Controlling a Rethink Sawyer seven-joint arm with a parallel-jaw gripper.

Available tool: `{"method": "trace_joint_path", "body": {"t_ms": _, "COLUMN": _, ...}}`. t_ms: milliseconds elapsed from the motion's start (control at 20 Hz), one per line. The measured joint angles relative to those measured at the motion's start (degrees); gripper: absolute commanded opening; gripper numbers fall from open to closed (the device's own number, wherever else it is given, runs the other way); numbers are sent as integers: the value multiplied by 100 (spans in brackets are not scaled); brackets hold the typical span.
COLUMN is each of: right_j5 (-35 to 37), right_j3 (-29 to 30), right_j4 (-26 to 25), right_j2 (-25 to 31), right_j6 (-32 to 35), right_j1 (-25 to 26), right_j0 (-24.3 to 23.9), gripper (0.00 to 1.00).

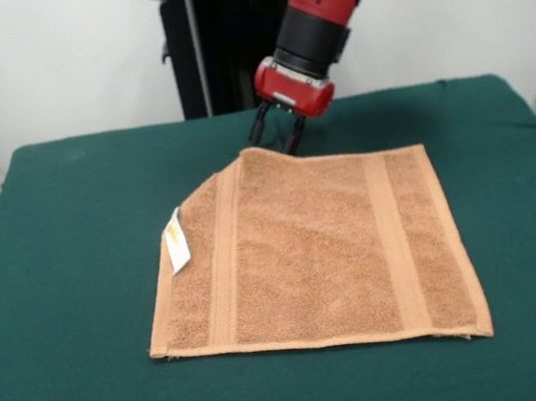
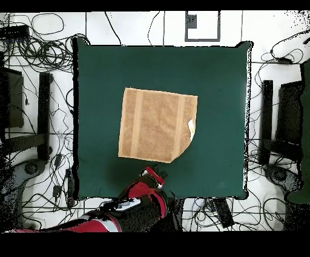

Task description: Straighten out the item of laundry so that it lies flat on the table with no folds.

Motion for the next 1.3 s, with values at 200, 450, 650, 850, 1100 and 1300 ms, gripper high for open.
{"method": "trace_joint_path", "body": {"t_ms": 200, "right_j5": -36, "right_j3": 5, "right_j4": -20, "right_j2": 2, "right_j6": 0, "right_j1": 1, "right_j0": -21, "gripper": 100}}
{"method": "trace_joint_path", "body": {"t_ms": 450, "right_j5": -48, "right_j3": 5, "right_j4": -35, "right_j2": 2, "right_j6": 0, "right_j1": 1, "right_j0": -32, "gripper": 100}}
{"method": "trace_joint_path", "body": {"t_ms": 650, "right_j5": -52, "right_j3": -1, "right_j4": -30, "right_j2": -20, "right_j6": 0, "right_j1": 17, "right_j0": -14, "gripper": 100}}
{"method": "trace_joint_path", "body": {"t_ms": 850, "right_j5": -51, "right_j3": -33, "right_j4": 101, "right_j2": -136, "right_j6": 0, "right_j1": 146, "right_j0": 184, "gripper": 100}}
{"method": "trace_joint_path", "body": {"t_ms": 1100, "right_j5": -51, "right_j3": -81, "right_j4": 358, "right_j2": -329, "right_j6": 0, "right_j1": 382, "right_j0": 522, "gripper": 100}}
{"method": "trace_joint_path", "body": {"t_ms": 1300, "right_j5": -34, "right_j3": -124, "right_j4": 370, "right_j2": -397, "right_j6": 0, "right_j1": 457, "right_j0": 610, "gripper": 100}}
